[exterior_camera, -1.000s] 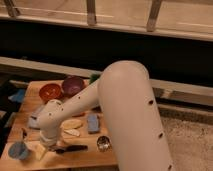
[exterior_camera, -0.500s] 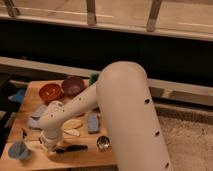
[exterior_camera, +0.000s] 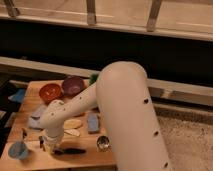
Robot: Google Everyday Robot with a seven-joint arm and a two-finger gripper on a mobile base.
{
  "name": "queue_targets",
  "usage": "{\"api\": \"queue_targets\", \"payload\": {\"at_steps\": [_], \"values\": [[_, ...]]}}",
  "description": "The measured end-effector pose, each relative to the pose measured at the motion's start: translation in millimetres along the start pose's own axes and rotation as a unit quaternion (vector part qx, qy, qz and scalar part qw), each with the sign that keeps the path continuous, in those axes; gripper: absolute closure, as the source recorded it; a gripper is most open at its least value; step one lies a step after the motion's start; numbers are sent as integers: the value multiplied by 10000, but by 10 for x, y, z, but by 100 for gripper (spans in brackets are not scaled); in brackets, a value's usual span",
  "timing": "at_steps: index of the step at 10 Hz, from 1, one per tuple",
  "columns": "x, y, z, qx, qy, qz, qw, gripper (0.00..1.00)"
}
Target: Place brush in purple bowl
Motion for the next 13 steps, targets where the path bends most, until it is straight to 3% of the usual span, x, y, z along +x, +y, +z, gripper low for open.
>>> {"api": "queue_targets", "payload": {"at_steps": [4, 9, 13], "values": [[-28, -183, -272, 242, 174, 110, 9995, 100], [-138, -816, -1126, 871, 325, 240, 9954, 100], [-313, -1528, -1602, 1071, 57, 177, 9941, 100]]}}
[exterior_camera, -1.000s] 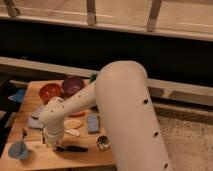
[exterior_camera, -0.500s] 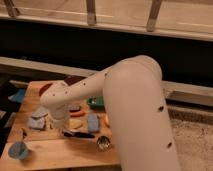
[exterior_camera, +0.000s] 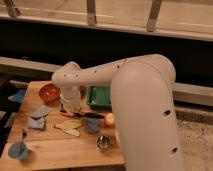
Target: Place brush in purple bowl
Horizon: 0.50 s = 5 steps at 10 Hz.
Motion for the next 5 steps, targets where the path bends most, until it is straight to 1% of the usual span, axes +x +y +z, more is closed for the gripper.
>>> {"api": "queue_targets", "payload": {"at_steps": [1, 2, 3, 5], "values": [[-108, -233, -136, 35, -159, -32, 9999, 100], [-147, -366, -212, 34, -265, -13, 9996, 100], [-141, -511, -271, 50, -317, 31, 9995, 100], [-191, -474, -279, 24, -370, 0, 9993, 100]]}}
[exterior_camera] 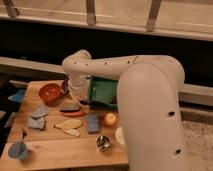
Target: Place brush in purple bowl
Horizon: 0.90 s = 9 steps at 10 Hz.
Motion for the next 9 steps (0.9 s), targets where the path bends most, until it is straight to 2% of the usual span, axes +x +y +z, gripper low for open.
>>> {"api": "queue_targets", "payload": {"at_steps": [3, 5, 7, 9], "values": [[37, -32, 24, 29, 35, 35, 10000, 100], [-56, -109, 33, 261, -80, 38, 9996, 100], [-233, -182, -127, 551, -210, -104, 9982, 100], [-458, -203, -240, 736, -320, -312, 9963, 100]]}}
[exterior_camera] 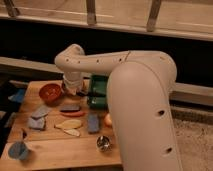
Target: Place brush in purple bowl
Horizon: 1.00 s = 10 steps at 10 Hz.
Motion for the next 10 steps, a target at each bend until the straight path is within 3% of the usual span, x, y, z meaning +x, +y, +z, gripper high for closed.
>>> {"api": "queue_targets", "payload": {"at_steps": [3, 5, 8, 10], "values": [[-74, -167, 203, -107, -26, -38, 9999, 100], [-183, -272, 493, -267, 56, -121, 9996, 100], [-462, -400, 588, -234, 233, -403, 9986, 100], [-528, -510, 574, -215, 238, -466, 9984, 100]]}}
